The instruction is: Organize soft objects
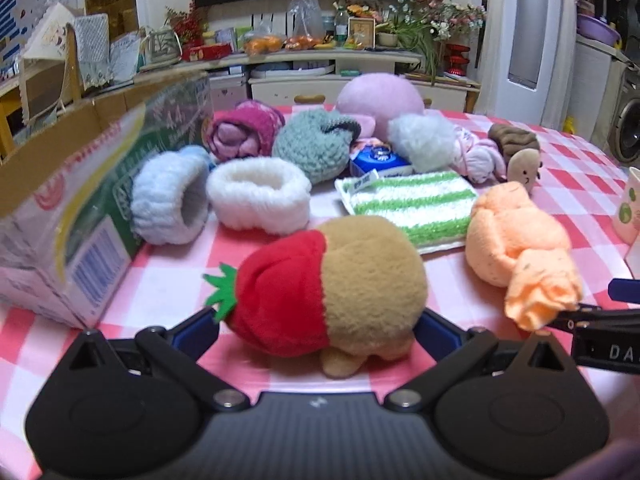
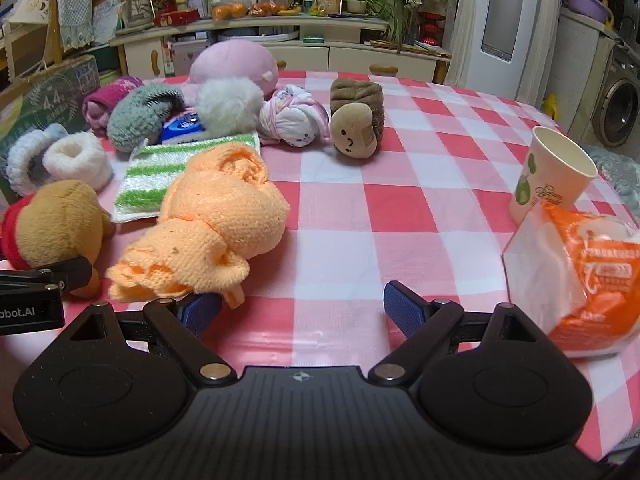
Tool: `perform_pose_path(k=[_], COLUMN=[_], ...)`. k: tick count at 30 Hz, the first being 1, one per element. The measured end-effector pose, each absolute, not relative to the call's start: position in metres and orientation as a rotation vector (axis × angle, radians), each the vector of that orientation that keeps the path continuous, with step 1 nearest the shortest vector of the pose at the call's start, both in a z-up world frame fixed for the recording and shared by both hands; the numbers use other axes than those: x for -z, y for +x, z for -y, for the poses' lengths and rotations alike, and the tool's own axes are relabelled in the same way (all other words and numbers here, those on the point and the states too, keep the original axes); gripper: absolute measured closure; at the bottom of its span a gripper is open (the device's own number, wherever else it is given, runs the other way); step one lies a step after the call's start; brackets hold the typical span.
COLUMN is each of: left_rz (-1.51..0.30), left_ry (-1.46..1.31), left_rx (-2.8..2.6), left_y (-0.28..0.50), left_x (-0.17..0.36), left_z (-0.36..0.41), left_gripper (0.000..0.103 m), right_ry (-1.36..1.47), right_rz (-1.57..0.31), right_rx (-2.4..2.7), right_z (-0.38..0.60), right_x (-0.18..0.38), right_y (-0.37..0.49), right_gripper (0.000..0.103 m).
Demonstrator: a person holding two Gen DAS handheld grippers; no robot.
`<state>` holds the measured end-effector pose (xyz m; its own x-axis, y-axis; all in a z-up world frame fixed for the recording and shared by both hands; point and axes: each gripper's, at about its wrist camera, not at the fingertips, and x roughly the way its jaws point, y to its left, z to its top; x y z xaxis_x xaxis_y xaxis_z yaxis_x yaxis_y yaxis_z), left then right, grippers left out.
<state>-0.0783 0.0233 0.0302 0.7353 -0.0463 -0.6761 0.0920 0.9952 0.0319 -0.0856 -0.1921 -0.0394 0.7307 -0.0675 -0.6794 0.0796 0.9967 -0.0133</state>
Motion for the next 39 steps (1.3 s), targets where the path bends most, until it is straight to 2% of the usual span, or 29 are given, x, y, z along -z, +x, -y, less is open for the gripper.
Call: perform_pose_path(k=[14, 27, 39], left_rz=[-0.703, -0.637, -0.581], left_ry=[0.053, -0.018, -0.105], left_rx=[0.052, -0.069, -0.180], left_y=[-0.118, -0.147, -0.160], left_x=[-0.071, -0.102, -0.111], left_z=[-0.057, -0.122, -0.169], left_gripper=[0.000, 0.000, 0.000], right_ry=[0.006, -0.008, -0.089], right_rz=[-0.667, -0.565, -0.525], right_rx=[0.014, -0.121, -0.200], right_z=[0.157, 0.101, 0.061], right_x=[0.003, -0.041, -0.052], right_y=[-0.132, -0.155, -0.162], right_gripper=[0.000, 0.000, 0.000])
